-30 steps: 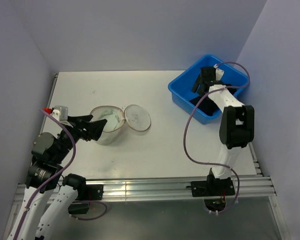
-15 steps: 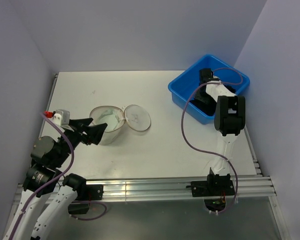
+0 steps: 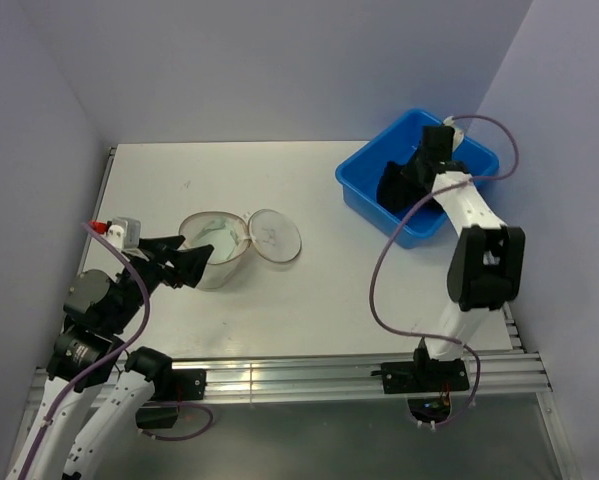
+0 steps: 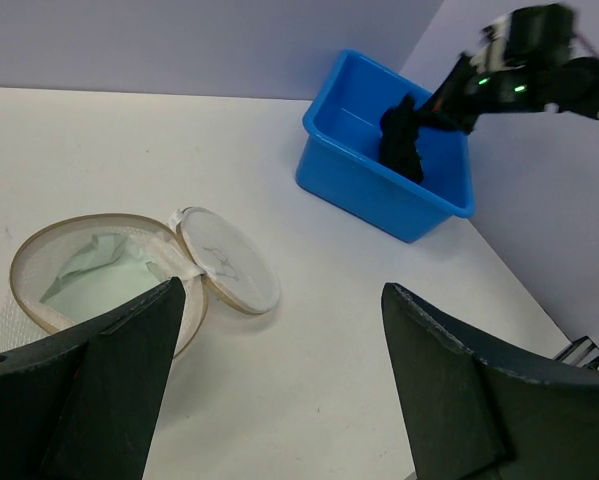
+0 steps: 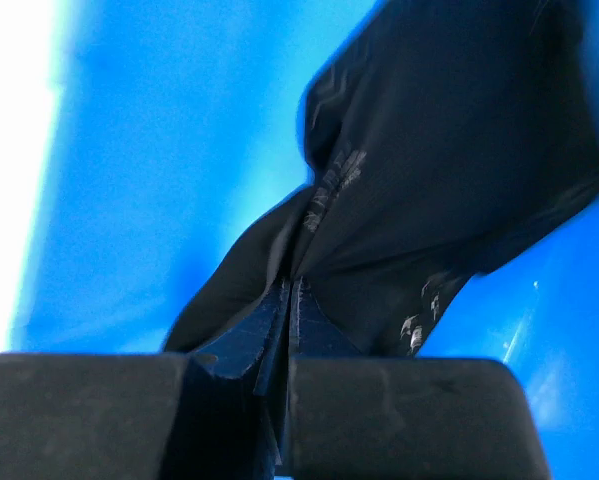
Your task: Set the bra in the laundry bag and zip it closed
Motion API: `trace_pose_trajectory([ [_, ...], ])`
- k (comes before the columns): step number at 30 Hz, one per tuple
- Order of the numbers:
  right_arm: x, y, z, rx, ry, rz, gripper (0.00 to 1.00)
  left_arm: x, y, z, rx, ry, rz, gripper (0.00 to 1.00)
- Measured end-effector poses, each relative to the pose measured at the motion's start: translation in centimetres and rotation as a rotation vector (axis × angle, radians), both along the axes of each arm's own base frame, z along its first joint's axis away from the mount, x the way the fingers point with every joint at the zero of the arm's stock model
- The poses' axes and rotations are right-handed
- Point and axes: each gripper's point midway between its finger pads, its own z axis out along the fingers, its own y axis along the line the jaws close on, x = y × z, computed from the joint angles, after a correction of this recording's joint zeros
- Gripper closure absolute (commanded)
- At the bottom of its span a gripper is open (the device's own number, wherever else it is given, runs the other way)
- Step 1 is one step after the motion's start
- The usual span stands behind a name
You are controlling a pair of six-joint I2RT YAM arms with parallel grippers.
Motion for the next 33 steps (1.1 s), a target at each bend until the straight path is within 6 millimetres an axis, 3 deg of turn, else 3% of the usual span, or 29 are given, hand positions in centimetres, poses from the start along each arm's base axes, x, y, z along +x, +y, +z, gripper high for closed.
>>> trace_pose_trajectory([
  [4, -1.8, 1.0, 10.6, 0.028, -0.292, 0.020, 1.00, 0.4, 0.1, -0.3, 0.006, 0.014, 0.010, 0.14],
  [8, -5.6, 2.5, 18.1, 0.061, -0.504, 0.057, 1.00, 0.8, 0.0, -0.8, 0.014, 0.034, 0.014, 0.14],
  [14, -13.1, 7.8, 24.1, 0.136, -0.692, 0.219, 1.00, 1.7, -0.4, -1.9, 0.031, 0.080, 0.010, 0.14],
  [18, -18.7, 12.4, 26.0, 0.195, -0.762, 0.400, 1.00, 2.1, -0.9, -2.4, 0.034, 0.108, -0.013, 0.16],
  [21, -22.8, 15.2, 24.2, 0.249, -0.745, 0.547, 1.00, 2.1, -1.5, -2.7, 0.017, 0.123, -0.043, 0.16],
  [23, -25.1, 16.9, 20.2, 0.291, -0.657, 0.642, 1.00, 2.0, -2.0, -2.9, 0.000, 0.133, -0.071, 0.17],
  [24, -25.8, 17.7, 18.0, 0.308, -0.600, 0.677, 0.95, 2.0, -2.4, -3.0, -0.011, 0.140, -0.088, 0.18],
  [26, -27.7, 20.0, 11.3, 0.368, -0.425, 0.764, 0.72, 2.0, -3.2, -3.3, -0.036, 0.161, -0.126, 0.19],
  [27, -29.3, 20.9, 6.8, 0.386, -0.297, 0.800, 0.42, 2.1, -3.7, -3.4, -0.049, 0.170, -0.148, 0.19],
  [29, -33.0, 21.6, -0.5, 0.383, -0.054, 0.847, 0.21, 2.3, -4.5, -3.9, -0.079, 0.199, -0.183, 0.20],
  [30, -35.0, 21.2, -3.3, 0.357, 0.059, 0.862, 0.12, 2.4, -5.0, -4.2, -0.095, 0.216, -0.203, 0.20],
  [31, -36.6, 20.7, -5.0, 0.341, 0.141, 0.869, 0.11, 2.4, -5.3, -4.6, -0.107, 0.232, -0.213, 0.20],
  [33, -37.2, 20.1, -5.5, 0.305, 0.172, 0.862, 0.13, 2.3, -6.1, -5.3, -0.129, 0.265, -0.238, 0.22],
])
